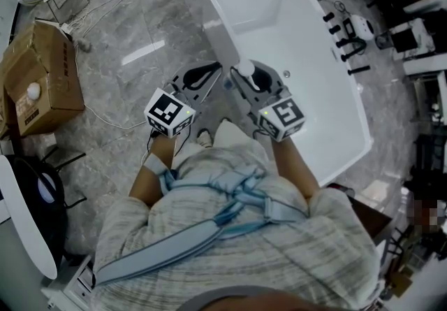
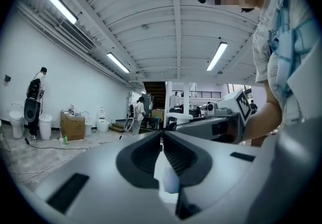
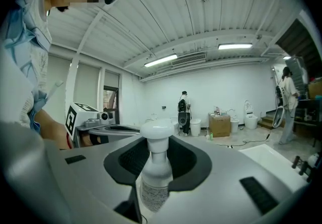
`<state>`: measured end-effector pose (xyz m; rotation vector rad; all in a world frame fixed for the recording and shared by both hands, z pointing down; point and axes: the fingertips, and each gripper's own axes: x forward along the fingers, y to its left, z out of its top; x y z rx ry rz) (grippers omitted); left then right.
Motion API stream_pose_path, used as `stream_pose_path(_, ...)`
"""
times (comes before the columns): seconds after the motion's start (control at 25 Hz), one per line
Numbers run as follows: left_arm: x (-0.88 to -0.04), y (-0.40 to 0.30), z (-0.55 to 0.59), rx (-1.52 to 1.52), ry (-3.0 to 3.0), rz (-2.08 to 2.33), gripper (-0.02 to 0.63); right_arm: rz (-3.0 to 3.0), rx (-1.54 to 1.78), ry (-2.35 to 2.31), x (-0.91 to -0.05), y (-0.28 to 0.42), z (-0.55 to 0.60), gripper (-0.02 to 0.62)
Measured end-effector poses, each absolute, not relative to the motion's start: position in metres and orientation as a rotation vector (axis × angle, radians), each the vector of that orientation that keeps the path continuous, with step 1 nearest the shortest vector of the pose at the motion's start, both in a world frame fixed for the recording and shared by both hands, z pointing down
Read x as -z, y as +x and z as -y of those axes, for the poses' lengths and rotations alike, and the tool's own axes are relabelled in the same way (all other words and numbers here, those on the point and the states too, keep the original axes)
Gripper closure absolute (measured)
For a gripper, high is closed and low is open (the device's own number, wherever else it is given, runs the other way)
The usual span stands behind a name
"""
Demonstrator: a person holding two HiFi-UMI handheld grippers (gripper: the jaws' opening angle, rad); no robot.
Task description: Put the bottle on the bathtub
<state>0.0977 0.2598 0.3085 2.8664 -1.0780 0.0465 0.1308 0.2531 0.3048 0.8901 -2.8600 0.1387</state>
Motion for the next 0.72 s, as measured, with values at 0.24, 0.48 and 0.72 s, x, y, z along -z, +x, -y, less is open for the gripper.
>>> stream_pose_path(0.24, -0.315, 0.08, -0.218, -0.058, 2.842, 1.097, 0.6, 2.869, -0.142, 0.879, -0.307, 0.117, -0.204, 0.483)
stream_pose_path(0.48, -0.329, 0.052, -0.156, -0.06, 2.827, 1.079, 0.6, 2.893, -0.159, 0.853, -0.319, 0.084, -0.136, 0.483)
stream_pose_path(0.72, -0.326, 0.064, -0.075, -0.058, 2.867, 0.974, 0.6, 2.886, -0.209, 0.867, -0.317, 0.08, -0.058, 0.483)
